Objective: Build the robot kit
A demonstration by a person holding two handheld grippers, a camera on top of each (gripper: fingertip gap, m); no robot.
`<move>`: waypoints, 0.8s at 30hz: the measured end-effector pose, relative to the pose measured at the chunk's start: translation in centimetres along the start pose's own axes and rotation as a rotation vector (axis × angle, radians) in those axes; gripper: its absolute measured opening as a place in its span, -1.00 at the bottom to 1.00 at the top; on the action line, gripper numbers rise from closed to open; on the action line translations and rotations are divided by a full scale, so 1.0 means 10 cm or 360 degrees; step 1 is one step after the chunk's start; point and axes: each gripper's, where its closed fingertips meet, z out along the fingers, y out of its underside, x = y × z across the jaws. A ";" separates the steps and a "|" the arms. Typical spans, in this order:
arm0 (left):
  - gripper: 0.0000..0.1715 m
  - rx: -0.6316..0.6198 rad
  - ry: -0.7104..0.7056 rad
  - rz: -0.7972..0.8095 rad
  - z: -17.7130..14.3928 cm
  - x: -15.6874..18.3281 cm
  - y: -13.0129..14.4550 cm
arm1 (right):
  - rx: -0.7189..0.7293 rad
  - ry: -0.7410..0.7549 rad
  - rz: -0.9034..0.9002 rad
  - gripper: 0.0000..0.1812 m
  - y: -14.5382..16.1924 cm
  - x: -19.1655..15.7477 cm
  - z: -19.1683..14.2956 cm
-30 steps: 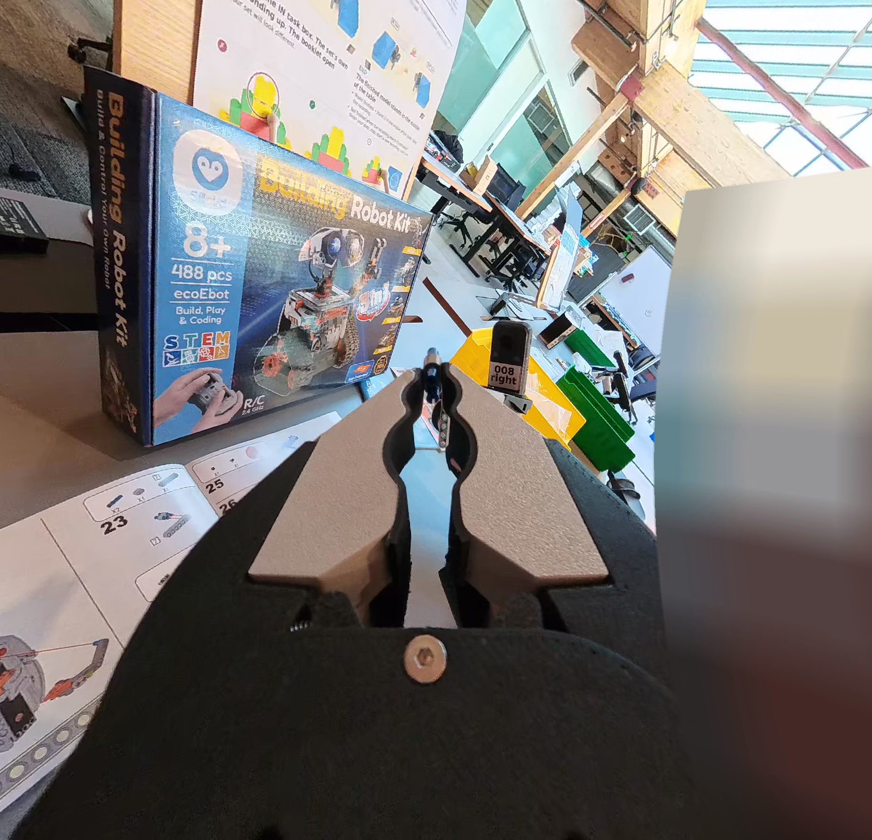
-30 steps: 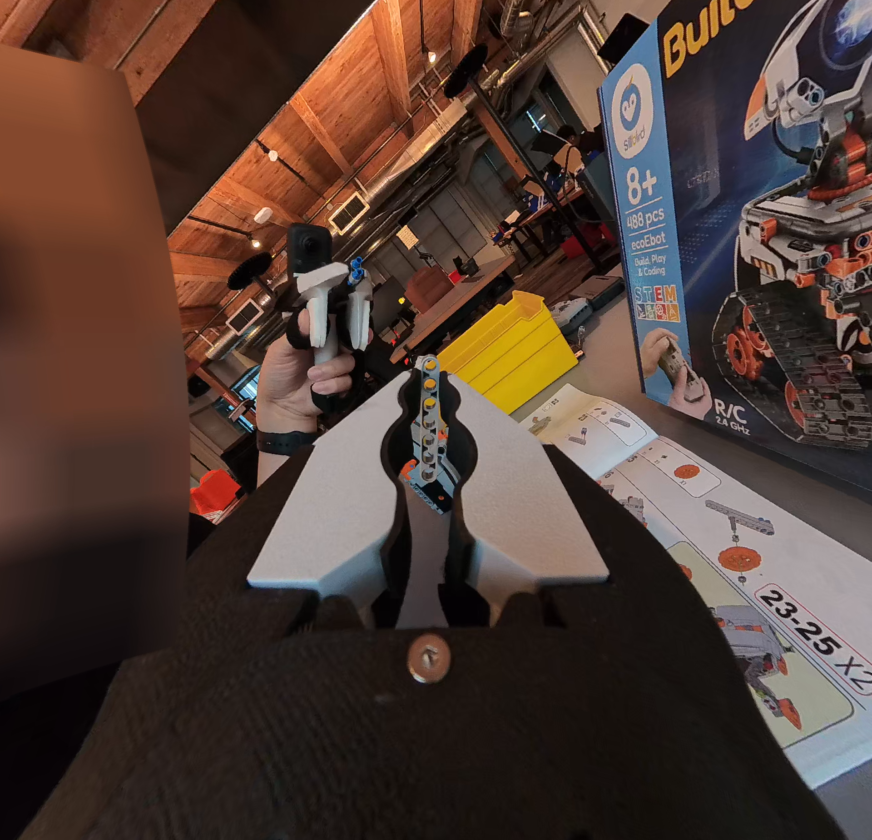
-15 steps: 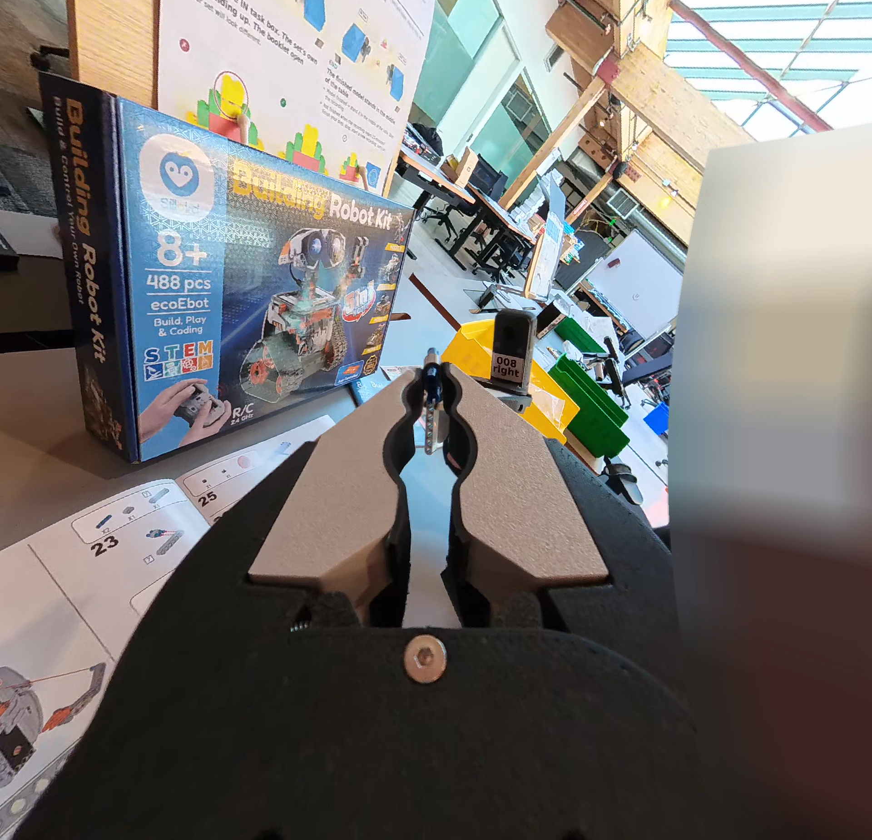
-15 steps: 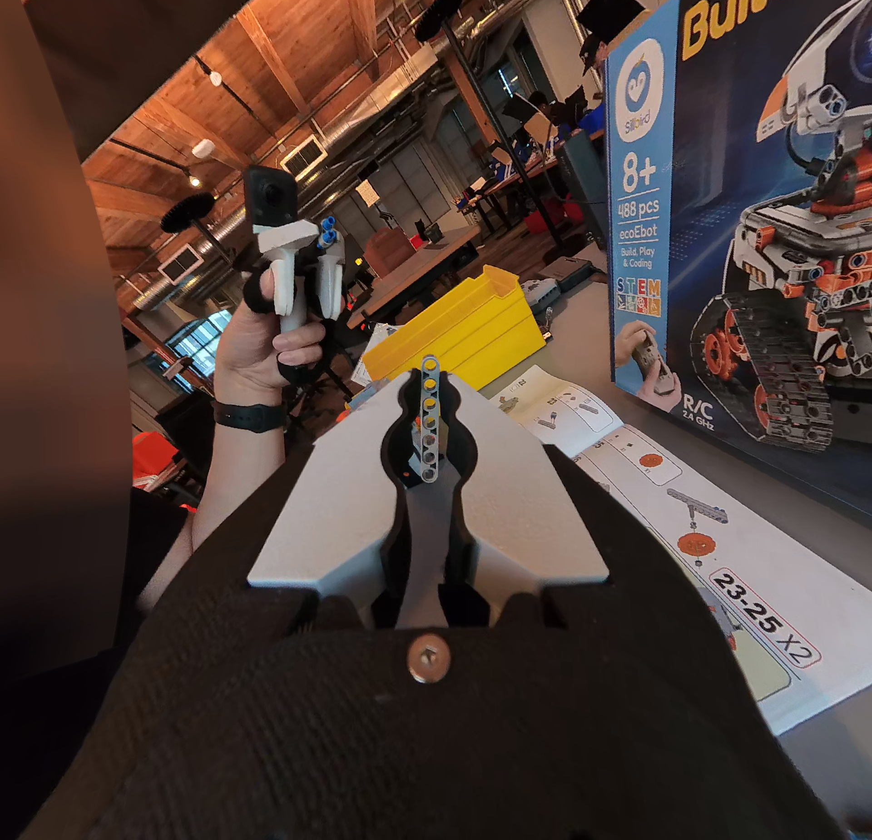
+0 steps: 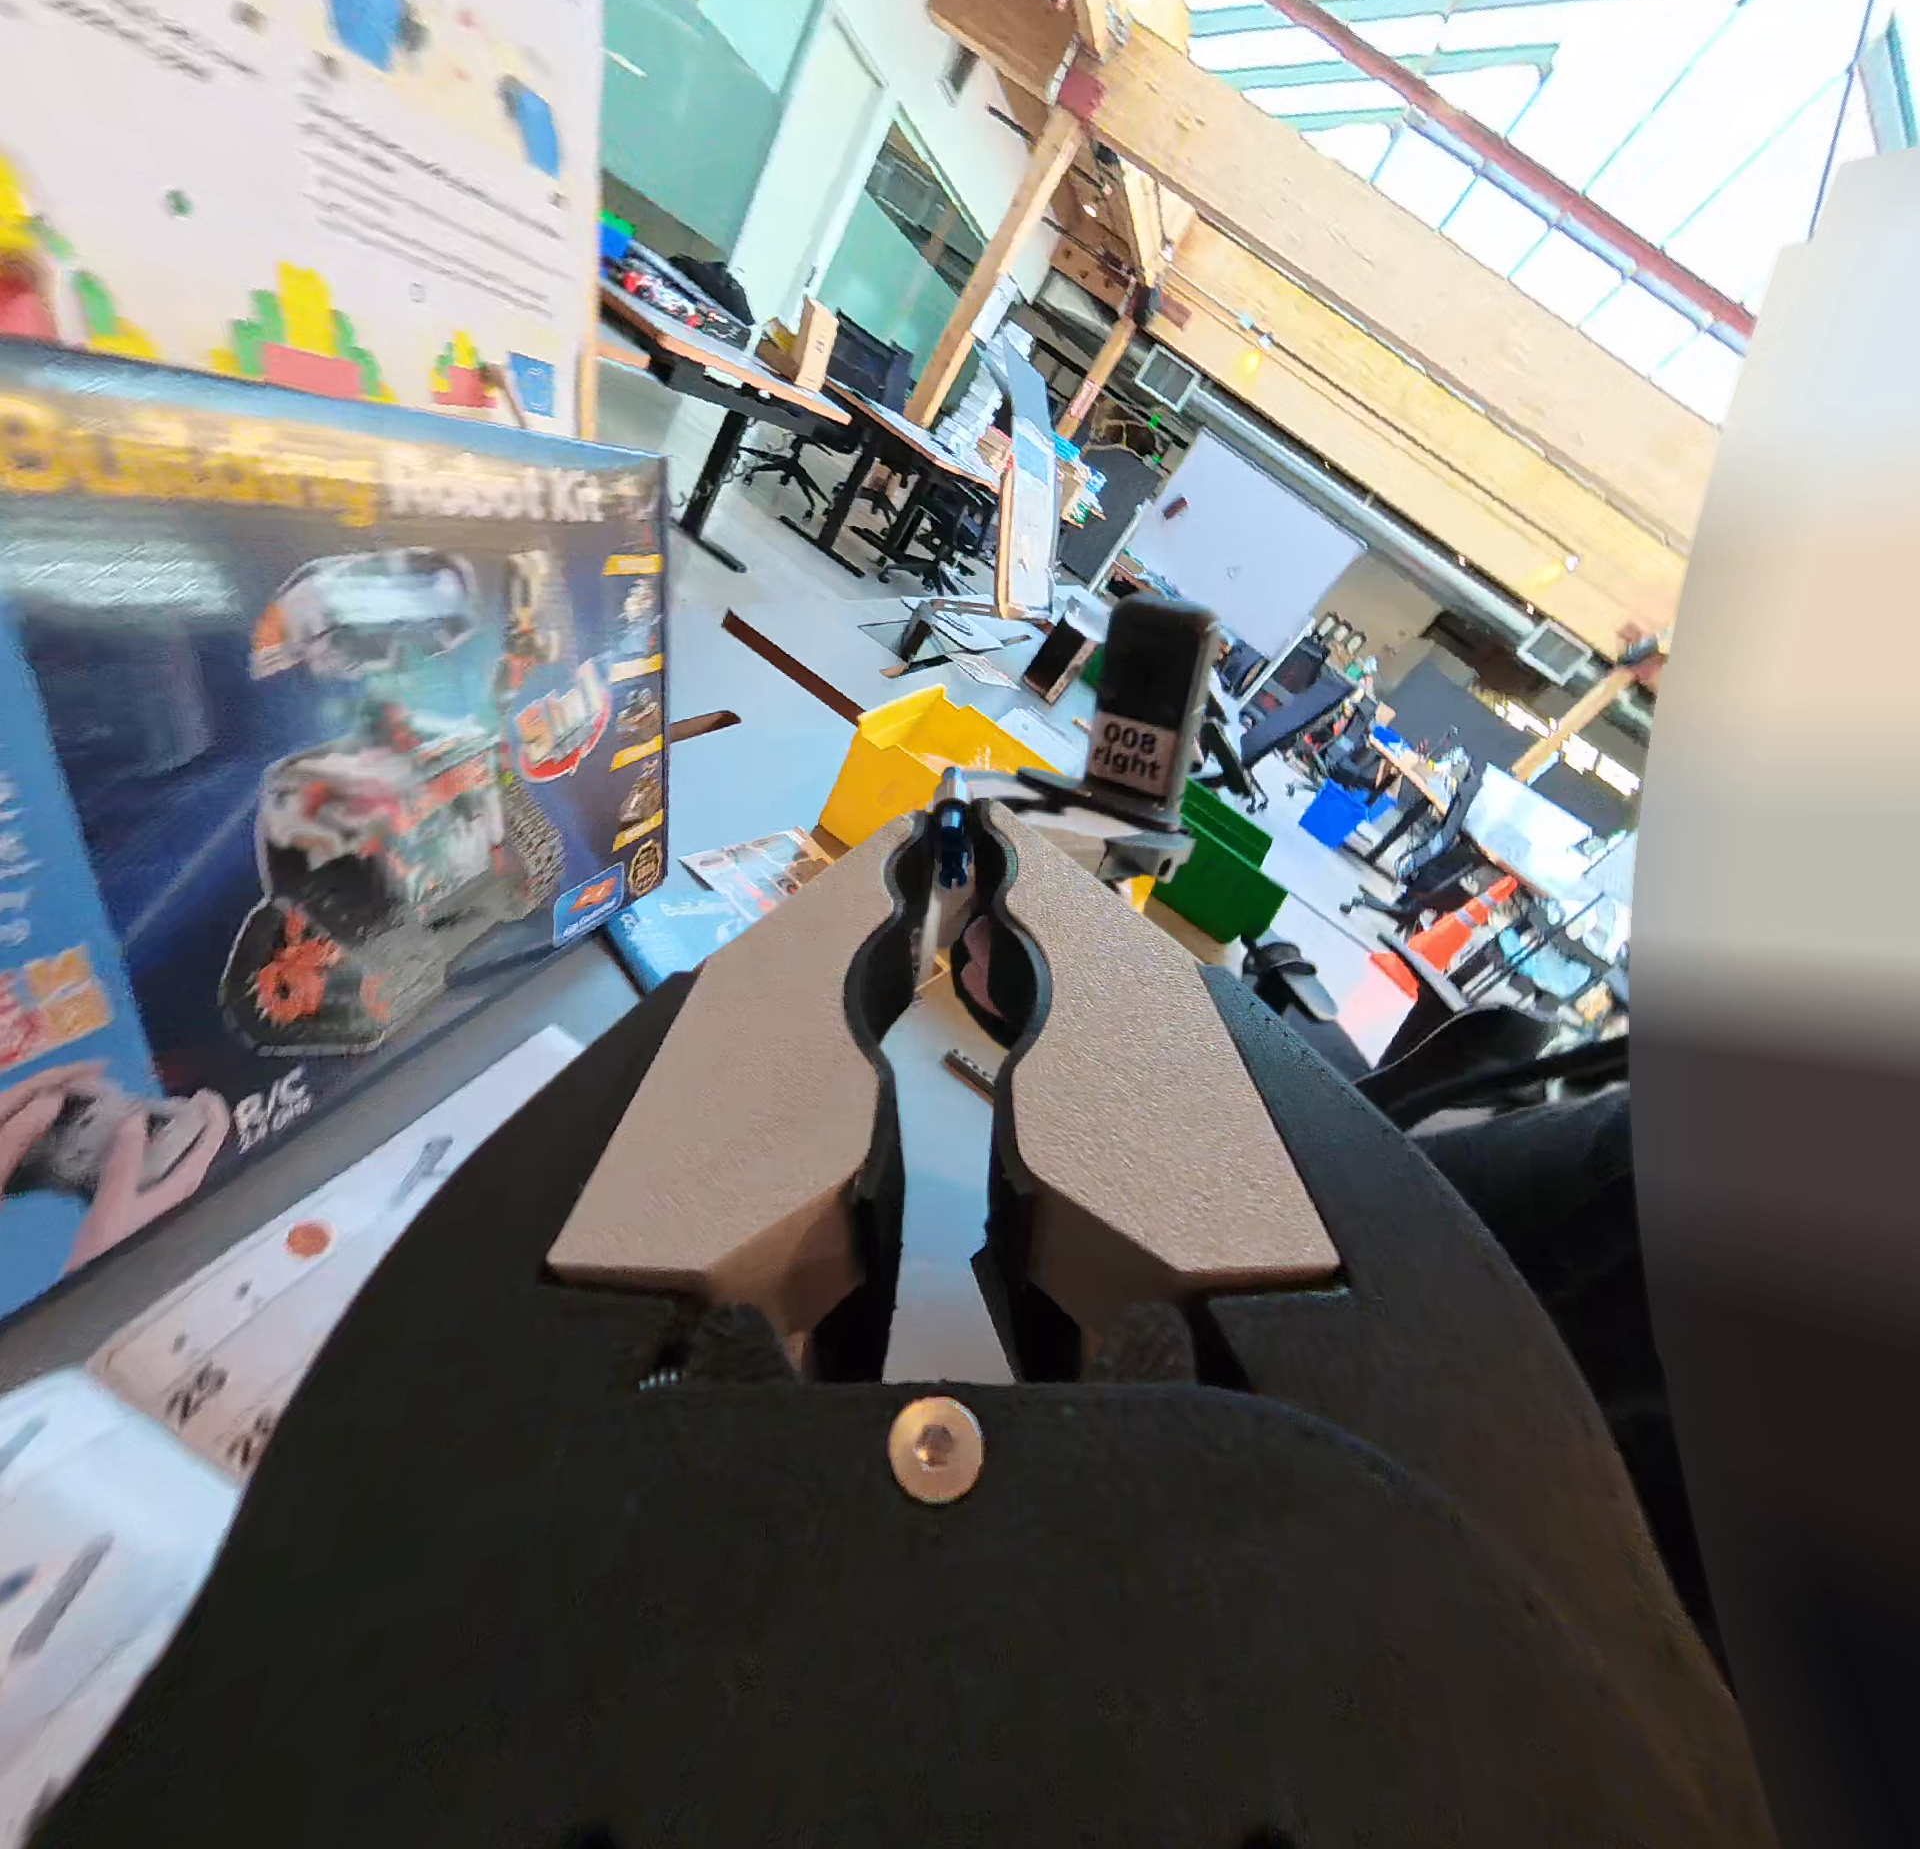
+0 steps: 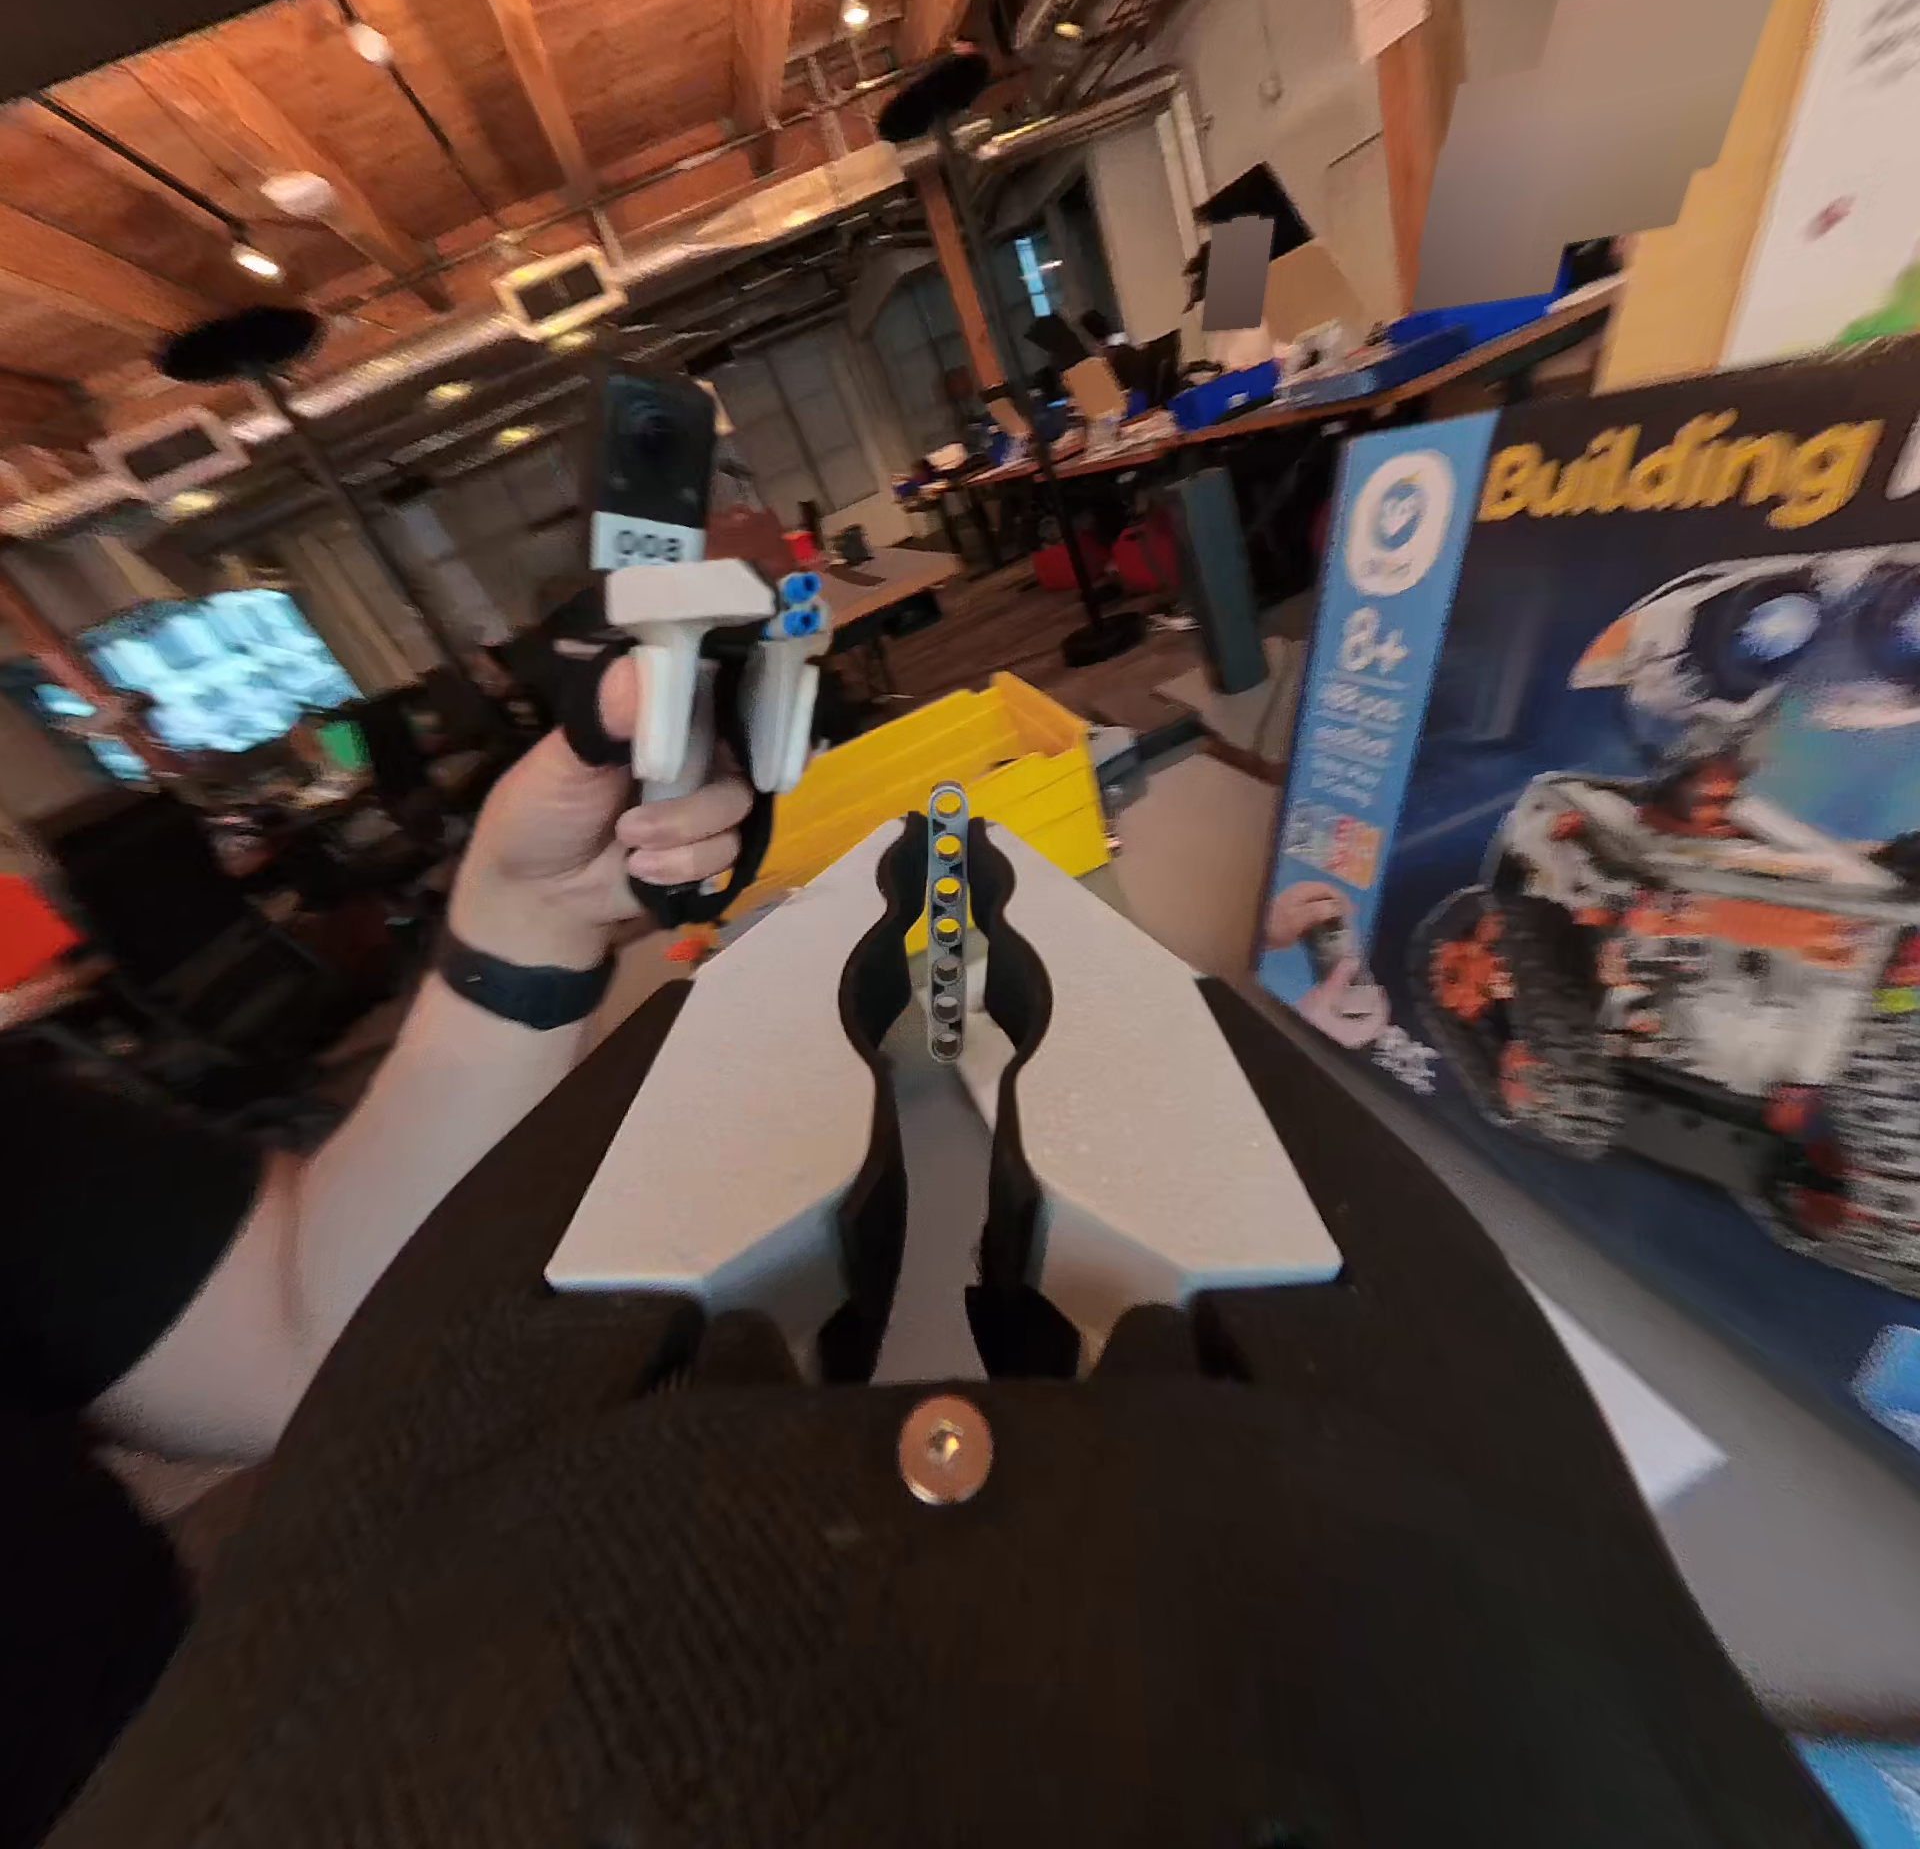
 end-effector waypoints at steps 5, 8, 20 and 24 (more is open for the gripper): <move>-0.93 -0.0147 -0.0343 0.0365 0.27 -0.13 0.15 | -0.0334 0.0846 -0.0710 -0.95 -0.12 0.49 -0.36; -0.94 -0.0239 -0.0648 0.0576 0.28 -0.29 0.19 | -0.0576 0.1354 -0.0932 -0.95 -0.12 0.86 -0.68; -0.94 -0.0291 -0.0690 0.0586 0.35 -0.27 0.25 | -0.0666 0.1599 -0.0873 -0.95 -0.01 1.19 -0.87; -0.94 -0.0282 -0.0695 0.0549 0.31 -0.31 0.24 | -0.0687 0.1603 -0.0866 -0.95 0.02 1.22 -0.87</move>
